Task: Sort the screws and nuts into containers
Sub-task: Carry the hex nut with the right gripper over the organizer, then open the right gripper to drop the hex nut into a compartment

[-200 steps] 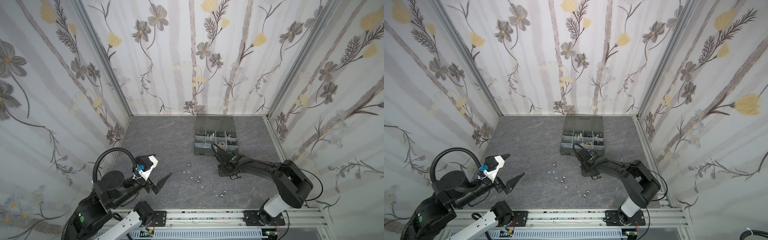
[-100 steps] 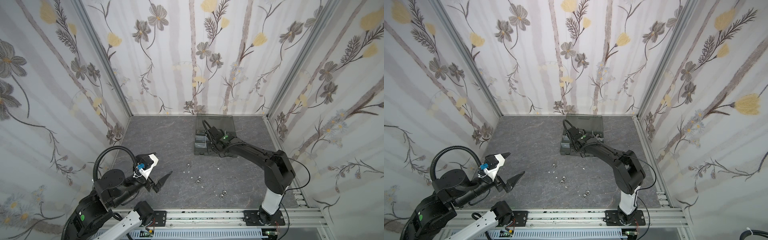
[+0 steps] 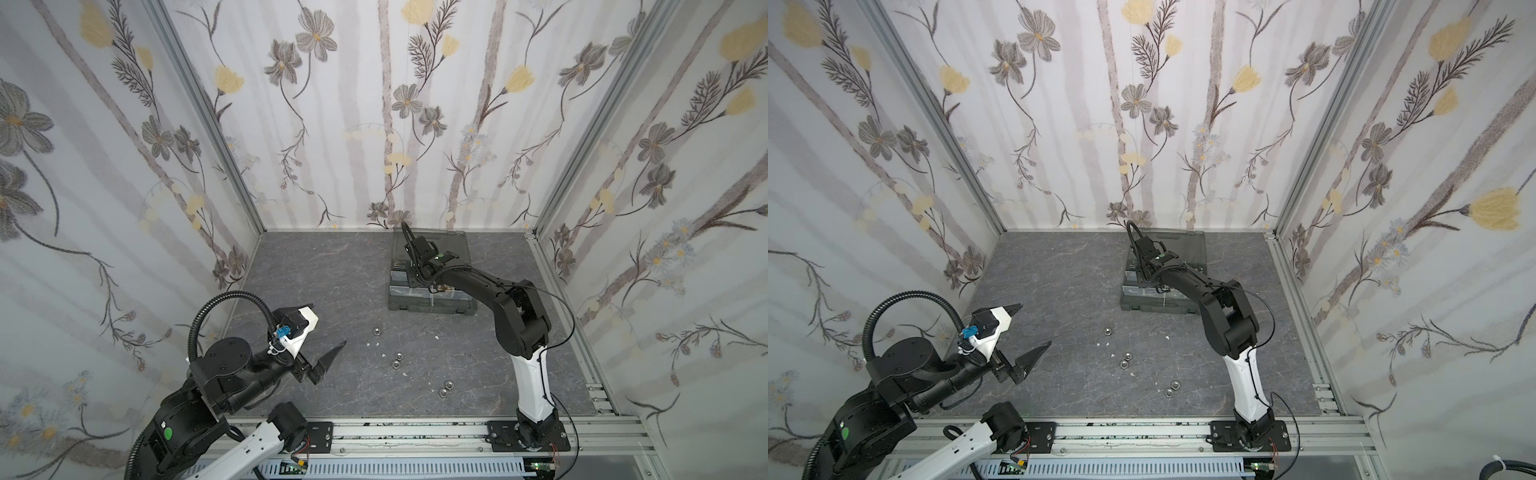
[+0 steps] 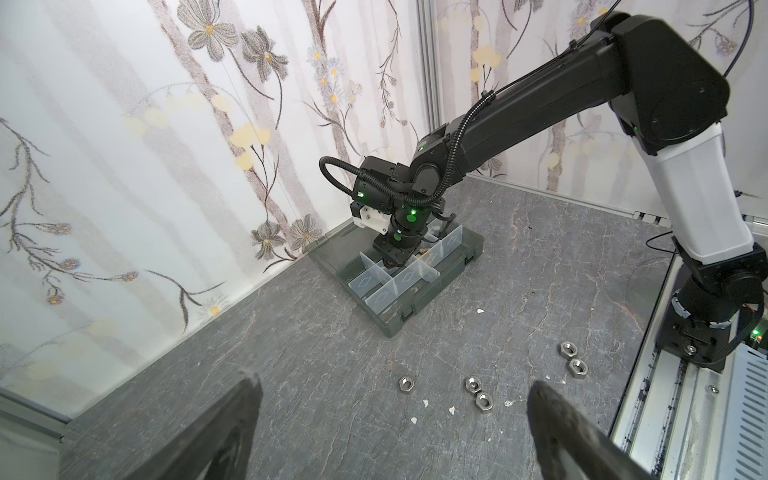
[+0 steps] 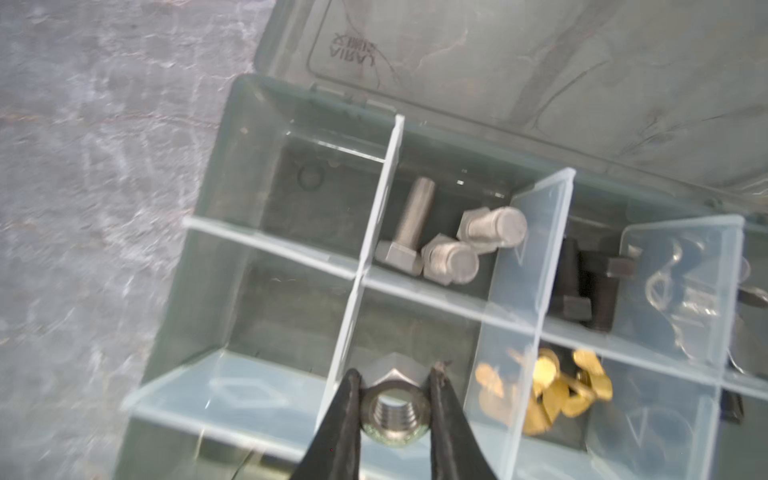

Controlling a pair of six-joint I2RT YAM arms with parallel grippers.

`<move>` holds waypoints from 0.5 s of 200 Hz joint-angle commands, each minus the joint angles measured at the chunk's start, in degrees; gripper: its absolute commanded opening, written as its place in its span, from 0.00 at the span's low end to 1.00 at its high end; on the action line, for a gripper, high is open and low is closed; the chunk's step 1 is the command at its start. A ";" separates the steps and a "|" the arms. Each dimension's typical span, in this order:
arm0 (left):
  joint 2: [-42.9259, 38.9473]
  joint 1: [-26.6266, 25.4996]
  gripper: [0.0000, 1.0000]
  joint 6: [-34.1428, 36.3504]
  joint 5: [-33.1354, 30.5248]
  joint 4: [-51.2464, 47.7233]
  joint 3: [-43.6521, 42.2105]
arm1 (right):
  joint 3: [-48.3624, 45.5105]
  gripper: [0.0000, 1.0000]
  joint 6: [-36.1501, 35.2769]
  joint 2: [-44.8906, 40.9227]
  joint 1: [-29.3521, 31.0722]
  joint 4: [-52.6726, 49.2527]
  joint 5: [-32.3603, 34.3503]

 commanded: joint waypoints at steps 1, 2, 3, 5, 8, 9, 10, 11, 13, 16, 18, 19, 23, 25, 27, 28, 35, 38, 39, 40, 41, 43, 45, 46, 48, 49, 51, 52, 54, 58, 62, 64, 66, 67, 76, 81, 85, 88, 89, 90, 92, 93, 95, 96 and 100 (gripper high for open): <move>0.14 -0.05 1.00 0.13 -0.06 2.50 -0.41 | 0.69 0.20 -0.22 1.65 -0.26 0.86 0.07; 0.14 -0.05 1.00 0.11 -0.01 2.57 -0.46 | 0.69 0.20 -0.22 1.73 -0.26 0.91 0.10; 0.14 -0.05 1.00 0.10 0.01 2.56 -0.48 | 0.69 0.20 -0.22 1.81 -0.27 0.94 0.12; 0.14 -0.05 1.00 0.09 0.08 2.55 -0.50 | 0.64 0.20 -0.22 1.87 -0.20 1.09 0.11; 0.25 -0.04 1.00 0.08 0.16 2.61 -0.50 | 0.65 0.20 -0.22 2.04 -0.28 1.10 0.14; 0.24 -0.05 1.00 0.04 0.19 2.58 -0.50 | 0.62 0.20 -0.22 2.10 -0.28 1.12 0.09; 0.24 -0.05 1.00 0.02 0.20 2.61 -0.50 | 0.61 0.20 -0.22 2.17 -0.27 1.13 0.12; 0.23 -0.05 1.00 0.01 0.21 2.67 -0.50 | 0.61 0.20 -0.22 2.25 -0.27 1.14 0.13; 0.23 -0.05 1.00 -0.04 0.17 2.71 -0.50 | 0.65 0.20 -0.22 2.31 -0.31 1.14 0.14; 0.27 -0.05 1.00 -0.06 0.29 2.66 -0.50 | 0.61 0.20 -0.17 2.52 -0.35 1.26 0.02; 0.31 -0.05 1.00 -0.08 0.30 2.64 -0.46 | 0.65 0.20 -0.14 2.51 -0.31 1.24 0.02; 0.31 -0.05 1.00 -0.08 0.30 2.64 -0.48 | 0.62 0.20 -0.13 2.60 -0.33 1.24 0.04; 0.32 -0.05 1.00 -0.09 0.36 2.68 -0.50 | 0.62 0.20 -0.14 2.70 -0.35 1.31 0.04; 0.41 -0.05 1.00 -0.09 0.38 2.67 -0.44 | 0.74 0.20 -0.13 2.75 -0.31 1.32 -0.02; 0.41 -0.05 1.00 -0.09 0.39 2.69 -0.42 | 0.70 0.21 -0.15 2.86 -0.35 1.32 0.03; 0.41 -0.05 1.00 -0.09 0.39 2.71 -0.42 | 0.74 0.21 -0.14 2.90 -0.31 1.32 0.04; 0.56 -0.05 1.00 -0.09 0.38 2.69 -0.33 | 0.69 0.22 -0.04 2.94 -0.27 1.32 -0.10; 0.58 -0.05 1.00 -0.04 0.39 2.67 -0.33 | 0.73 0.23 -0.05 2.94 -0.29 1.37 -0.17; 0.58 -0.05 1.00 -0.02 0.39 2.65 -0.33 | 0.75 0.23 -0.05 2.94 -0.28 1.35 -0.19; 0.63 -0.05 1.00 -0.01 0.39 2.69 -0.33 | 0.76 0.23 -0.04 2.90 -0.32 1.33 -0.24; 0.65 -0.05 1.00 -0.01 0.39 2.67 -0.33 | 0.77 0.23 -0.04 2.88 -0.34 1.28 -0.27; 0.66 -0.05 1.00 0.00 0.39 2.71 -0.26 | 0.73 0.23 -0.04 2.82 -0.35 1.24 -0.36; 0.71 -0.05 1.00 -0.04 0.39 2.72 -0.16 | 0.70 0.23 -0.04 2.81 -0.36 1.24 -0.45; 0.74 -0.05 1.00 -0.07 0.39 2.68 -0.11 | 0.69 0.24 -0.08 2.79 -0.31 1.23 -0.46; 0.75 -0.05 1.00 -0.06 0.39 2.67 -0.10 | 0.69 0.24 -0.05 2.73 -0.28 1.23 -0.47; 0.80 -0.05 1.00 -0.07 0.39 2.70 -0.08 | 0.69 0.24 -0.09 2.66 -0.27 1.23 -0.52; 0.83 -0.05 1.00 -0.08 0.39 2.68 -0.07 | 0.71 0.25 -0.14 2.64 -0.27 1.17 -0.55; 0.84 -0.05 1.00 -0.09 0.43 2.66 -0.07 | 0.70 0.25 -0.13 2.62 -0.27 1.16 -0.56; 0.89 -0.05 1.00 -0.09 0.47 2.69 -0.02 | 0.73 0.25 -0.20 2.45 -0.33 1.15 -0.58; 0.97 -0.05 1.00 -0.08 0.51 2.73 0.01 | 0.62 0.27 -0.21 2.19 -0.35 0.91 -0.59; 1.02 -0.05 1.00 -0.09 0.56 2.66 0.10 | 0.61 0.29 -0.34 1.85 -0.27 0.73 -0.49; 1.02 -0.05 1.00 -0.09 0.57 2.67 0.11 | 0.54 0.29 -0.38 1.71 -0.31 0.65 -0.48; 1.09 -0.05 1.00 -0.09 0.57 2.67 0.05 | 0.56 0.30 -0.45 1.54 -0.30 0.54 -0.41; 1.10 -0.05 1.00 -0.09 0.61 2.65 0.12 | 0.58 0.30 -0.51 1.41 -0.29 0.49 -0.40; 1.20 -0.05 1.00 -0.09 0.65 2.78 0.20 | 0.25 0.33 -0.84 0.34 -0.35 -0.09 0.04; 1.20 -0.04 1.00 -0.09 0.61 2.88 0.11 | -0.04 0.35 -1.05 -0.45 -0.33 -0.42 0.42; 1.26 -0.05 1.00 -0.09 0.59 2.95 0.11 | -0.23 0.37 -1.16 -1.12 -0.34 -0.85 0.61; 1.28 -0.02 1.00 -0.09 0.63 2.99 0.07 | -0.50 0.39 -1.25 -1.63 -0.35 -1.16 0.66; 1.28 -0.04 1.00 -0.09 0.64 2.94 0.09 | -0.61 0.39 -1.30 -1.80 -0.36 -1.24 0.66; 1.28 -0.04 1.00 -0.09 0.65 2.97 0.06 | -0.66 0.40 -1.33 -1.97 -0.36 -1.37 0.67; 1.29 -0.05 1.00 -0.09 0.65 3.01 0.10 | -0.70 0.41 -1.42 -2.37 -0.36 -1.59 0.69; 1.29 -0.05 1.00 -0.09 0.65 3.04 0.11 | -0.84 0.41 -1.48 -2.48 -0.36 -1.72 0.72; 1.29 -0.05 1.00 -0.09 0.68 3.05 0.11 | -1.06 0.42 -1.56 -2.91 -0.25 -1.97 0.79; 1.29 -0.05 1.00 -0.09 0.71 3.06 0.07 | -1.20 0.42 -1.59 -3.19 -0.26 -2.08 0.82; 1.30 -0.05 1.00 0.00 0.67 3.16 0.03 | -1.70 0.44 -1.63 -4.14 -0.23 -2.52 0.92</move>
